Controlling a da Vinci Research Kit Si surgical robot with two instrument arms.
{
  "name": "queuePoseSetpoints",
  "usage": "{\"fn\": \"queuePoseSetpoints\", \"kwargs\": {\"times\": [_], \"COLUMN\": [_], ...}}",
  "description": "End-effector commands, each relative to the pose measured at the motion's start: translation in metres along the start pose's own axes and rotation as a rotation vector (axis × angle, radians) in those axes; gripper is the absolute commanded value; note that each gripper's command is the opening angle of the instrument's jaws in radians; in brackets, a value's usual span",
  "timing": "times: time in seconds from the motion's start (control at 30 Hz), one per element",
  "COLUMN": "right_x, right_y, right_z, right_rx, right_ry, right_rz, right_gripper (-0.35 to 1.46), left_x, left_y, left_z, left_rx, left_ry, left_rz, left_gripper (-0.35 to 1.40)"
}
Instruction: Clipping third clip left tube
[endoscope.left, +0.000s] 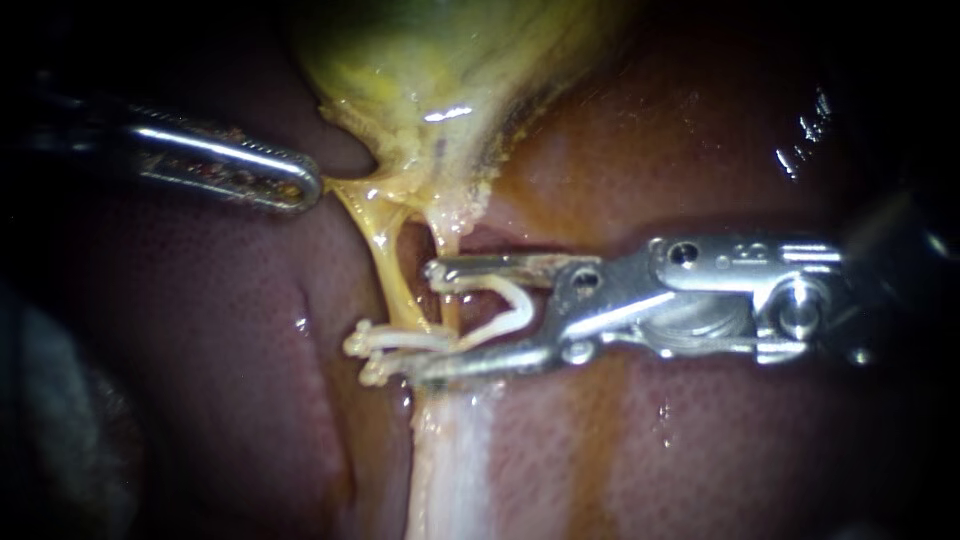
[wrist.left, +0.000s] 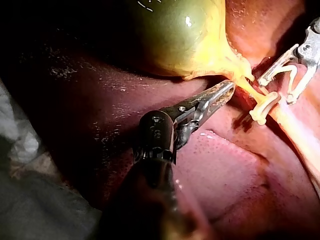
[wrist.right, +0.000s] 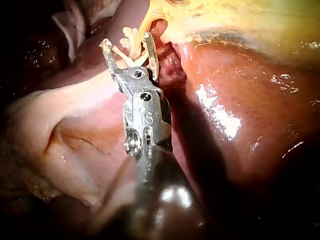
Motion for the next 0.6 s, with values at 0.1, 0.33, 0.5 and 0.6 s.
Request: {"fn": "queuePoseSetpoints", "kwargs": {"times": [0.1,0.33,0.5,0.6], "right_x": [-0.0007,-0.0021,-0.0025,-0.0026], "right_y": [0.0005,0.0021,0.0032,0.004], "right_z": [0.0005,0.001,0.0014,0.0019], "right_rx": [0.0,-0.006,-0.011,-0.014], "right_ry": [-0.002,-0.002,-0.002,-0.001], "right_rz": [0.025,0.054,0.059,0.059], "right_gripper": [0.49,0.49,0.49,0.49], "left_x": [0.0,0.0,0.0,0.0], "left_y": [0.0,0.0,0.0,0.0], "left_z": [0.0,0.0,0.0001,0.0001], "left_rx": [0.0,0.0,0.0,0.0], "left_ry": [0.0,0.0,0.0,0.0], "left_rz": [0.0,0.0,0.0,0.0], "left_gripper": [-0.35,-0.35,-0.35,-0.35]}}
